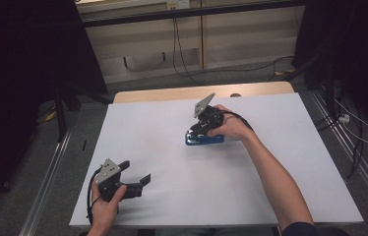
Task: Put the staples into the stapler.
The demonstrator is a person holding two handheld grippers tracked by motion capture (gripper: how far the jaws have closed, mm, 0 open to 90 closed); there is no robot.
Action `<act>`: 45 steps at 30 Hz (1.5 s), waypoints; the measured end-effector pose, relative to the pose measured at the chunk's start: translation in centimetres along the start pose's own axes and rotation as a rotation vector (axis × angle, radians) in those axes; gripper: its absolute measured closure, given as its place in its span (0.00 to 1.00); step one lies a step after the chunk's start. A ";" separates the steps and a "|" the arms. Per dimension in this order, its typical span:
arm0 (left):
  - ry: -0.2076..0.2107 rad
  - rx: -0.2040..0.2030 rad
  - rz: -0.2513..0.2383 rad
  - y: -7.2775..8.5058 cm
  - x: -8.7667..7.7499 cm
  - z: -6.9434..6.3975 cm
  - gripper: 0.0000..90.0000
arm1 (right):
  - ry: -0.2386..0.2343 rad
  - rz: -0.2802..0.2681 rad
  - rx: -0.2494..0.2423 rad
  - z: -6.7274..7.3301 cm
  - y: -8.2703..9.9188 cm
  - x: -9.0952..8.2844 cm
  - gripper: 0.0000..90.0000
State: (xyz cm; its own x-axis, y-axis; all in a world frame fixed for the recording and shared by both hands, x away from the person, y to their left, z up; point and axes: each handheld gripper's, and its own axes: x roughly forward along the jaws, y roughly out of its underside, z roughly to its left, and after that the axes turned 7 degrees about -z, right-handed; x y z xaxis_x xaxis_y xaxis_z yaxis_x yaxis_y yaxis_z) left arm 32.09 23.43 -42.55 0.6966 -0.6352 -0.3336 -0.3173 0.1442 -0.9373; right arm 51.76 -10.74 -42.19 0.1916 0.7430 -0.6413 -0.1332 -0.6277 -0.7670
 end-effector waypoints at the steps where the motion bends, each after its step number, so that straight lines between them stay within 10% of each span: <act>1: 0.001 0.000 -0.001 0.0 0.0 0.0 0.05 | 0.000 0.002 0.000 0.0 0.0 0.0 0.84; 45: 0.004 -0.002 -0.003 0.0 0.0 0.0 0.05 | 0.001 -0.010 0.054 -0.2 -0.1 -0.2 0.85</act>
State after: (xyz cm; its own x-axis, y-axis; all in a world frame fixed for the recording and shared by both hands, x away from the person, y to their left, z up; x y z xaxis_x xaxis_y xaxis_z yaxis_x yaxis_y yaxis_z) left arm 32.09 23.43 -42.56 0.6951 -0.6385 -0.3303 -0.3168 0.1404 -0.9381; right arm 51.91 -10.87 -42.00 0.1944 0.7490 -0.6334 -0.1834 -0.6066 -0.7735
